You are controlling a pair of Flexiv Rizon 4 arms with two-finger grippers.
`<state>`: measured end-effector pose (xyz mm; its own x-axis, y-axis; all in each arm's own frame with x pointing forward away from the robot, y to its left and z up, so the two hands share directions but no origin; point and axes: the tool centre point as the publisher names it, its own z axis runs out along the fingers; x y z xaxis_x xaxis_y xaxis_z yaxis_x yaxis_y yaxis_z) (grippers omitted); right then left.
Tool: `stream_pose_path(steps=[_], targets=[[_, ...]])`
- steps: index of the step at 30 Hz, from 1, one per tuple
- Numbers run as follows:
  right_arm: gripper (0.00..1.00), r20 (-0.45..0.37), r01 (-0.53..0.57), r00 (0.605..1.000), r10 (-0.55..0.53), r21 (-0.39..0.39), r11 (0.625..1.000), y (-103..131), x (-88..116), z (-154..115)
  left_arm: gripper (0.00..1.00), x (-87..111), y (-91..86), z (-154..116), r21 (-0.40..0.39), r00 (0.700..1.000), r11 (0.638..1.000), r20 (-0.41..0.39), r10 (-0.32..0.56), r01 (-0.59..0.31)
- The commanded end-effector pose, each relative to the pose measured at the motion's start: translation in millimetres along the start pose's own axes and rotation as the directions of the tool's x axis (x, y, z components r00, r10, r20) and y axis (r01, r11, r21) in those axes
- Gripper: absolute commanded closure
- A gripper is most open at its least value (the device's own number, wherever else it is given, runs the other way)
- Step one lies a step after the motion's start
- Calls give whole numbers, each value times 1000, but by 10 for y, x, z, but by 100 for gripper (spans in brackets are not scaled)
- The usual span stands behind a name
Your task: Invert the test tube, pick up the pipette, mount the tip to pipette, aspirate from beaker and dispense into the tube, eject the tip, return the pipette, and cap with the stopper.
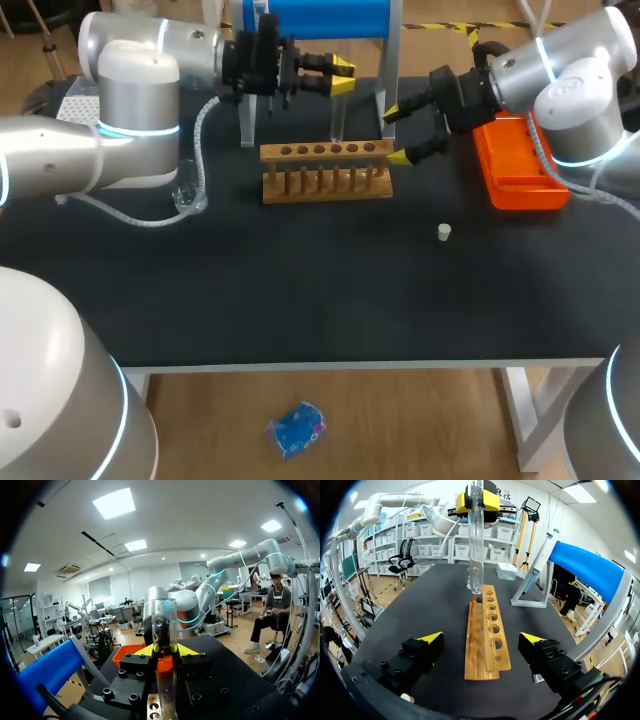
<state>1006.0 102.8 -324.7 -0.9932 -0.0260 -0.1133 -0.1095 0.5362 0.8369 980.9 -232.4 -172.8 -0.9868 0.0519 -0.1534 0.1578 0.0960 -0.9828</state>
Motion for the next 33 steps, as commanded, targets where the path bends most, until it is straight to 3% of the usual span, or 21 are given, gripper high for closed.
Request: stream_pose_path(steps=[1,33], targets=[[0,1,0,1000,0,2,1000,1,3,-4,100,-90,100,50,11,1000,1000,-7,2,-2],[0,1,0,1000,0,2,1000,1,3,-4,100,-228,467,7,-9,996,1000,92,9,-8]])
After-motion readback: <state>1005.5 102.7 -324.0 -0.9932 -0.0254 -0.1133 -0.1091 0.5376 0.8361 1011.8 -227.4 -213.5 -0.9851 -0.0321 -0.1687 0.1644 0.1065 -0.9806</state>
